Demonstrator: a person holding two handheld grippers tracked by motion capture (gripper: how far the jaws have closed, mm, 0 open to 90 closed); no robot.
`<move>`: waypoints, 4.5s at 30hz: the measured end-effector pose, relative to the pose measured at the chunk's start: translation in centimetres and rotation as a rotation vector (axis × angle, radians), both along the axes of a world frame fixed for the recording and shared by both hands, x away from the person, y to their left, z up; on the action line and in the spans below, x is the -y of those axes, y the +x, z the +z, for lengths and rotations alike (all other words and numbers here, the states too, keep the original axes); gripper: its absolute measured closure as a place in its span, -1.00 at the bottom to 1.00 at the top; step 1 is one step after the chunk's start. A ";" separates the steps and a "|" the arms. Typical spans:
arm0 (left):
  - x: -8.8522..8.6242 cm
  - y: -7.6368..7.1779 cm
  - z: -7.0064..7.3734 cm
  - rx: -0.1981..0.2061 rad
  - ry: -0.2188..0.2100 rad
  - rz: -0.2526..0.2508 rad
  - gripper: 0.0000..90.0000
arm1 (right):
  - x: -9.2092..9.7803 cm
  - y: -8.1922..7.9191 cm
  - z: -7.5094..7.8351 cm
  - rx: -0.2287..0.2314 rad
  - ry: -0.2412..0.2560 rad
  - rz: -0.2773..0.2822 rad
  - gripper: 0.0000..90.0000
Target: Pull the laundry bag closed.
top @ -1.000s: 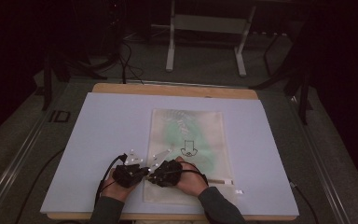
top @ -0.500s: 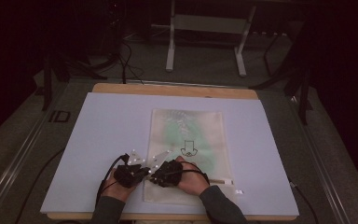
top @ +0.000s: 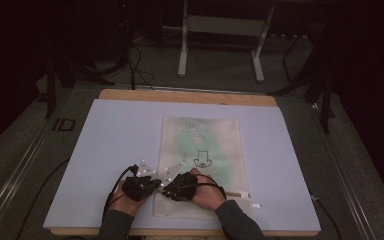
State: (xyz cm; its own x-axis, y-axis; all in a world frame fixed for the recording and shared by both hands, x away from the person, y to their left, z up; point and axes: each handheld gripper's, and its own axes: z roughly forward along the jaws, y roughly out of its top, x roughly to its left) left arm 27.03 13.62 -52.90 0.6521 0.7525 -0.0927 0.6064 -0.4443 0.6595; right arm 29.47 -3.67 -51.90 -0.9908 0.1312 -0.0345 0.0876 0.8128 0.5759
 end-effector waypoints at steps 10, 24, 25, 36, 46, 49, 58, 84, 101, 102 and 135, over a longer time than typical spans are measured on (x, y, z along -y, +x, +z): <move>0.0 0.0 0.0 -0.002 0.001 0.003 0.99 | 0.5 -0.3 0.1 0.018 -0.012 0.001 0.83; 0.0 0.0 0.1 -0.006 0.004 0.003 0.99 | 1.1 -0.6 0.3 0.051 -0.045 0.013 0.83; 0.0 0.0 0.1 -0.008 0.003 0.004 0.99 | 1.1 -0.6 0.3 0.051 -0.046 0.012 0.83; 0.1 0.0 0.1 -0.006 0.009 0.004 0.99 | 1.6 -0.8 0.5 0.064 -0.067 0.014 0.83; 0.1 0.0 0.1 -0.005 0.010 0.005 0.99 | 2.2 -1.1 0.6 0.078 -0.089 0.018 0.83; 0.1 0.0 0.1 -0.005 0.010 0.005 0.99 | 2.4 -1.2 0.7 0.080 -0.094 0.013 0.83; 0.1 0.0 0.1 -0.005 0.007 0.006 0.99 | 2.8 -1.2 0.6 0.092 -0.098 0.019 0.83; 0.0 0.0 0.0 -0.007 -0.004 0.010 0.99 | 4.3 -1.5 0.7 0.089 -0.106 0.008 0.83; 0.0 0.0 0.0 -0.008 -0.004 0.011 0.99 | 5.1 -1.7 0.7 0.095 -0.113 0.002 0.83; 0.0 0.0 0.0 -0.008 -0.004 0.012 0.99 | 5.1 -1.6 0.7 0.096 -0.110 0.004 0.83; -0.1 0.0 0.0 -0.015 -0.011 0.013 0.99 | 5.6 -1.9 0.8 0.106 -0.123 0.000 0.83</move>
State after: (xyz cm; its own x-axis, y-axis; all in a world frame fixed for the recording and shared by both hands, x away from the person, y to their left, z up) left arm 27.02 13.73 -52.86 0.6410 0.7596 -0.1104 0.6218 -0.4295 0.6549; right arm 27.52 -9.28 -51.07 -0.9807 0.1194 -0.1550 0.0313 0.8777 0.4782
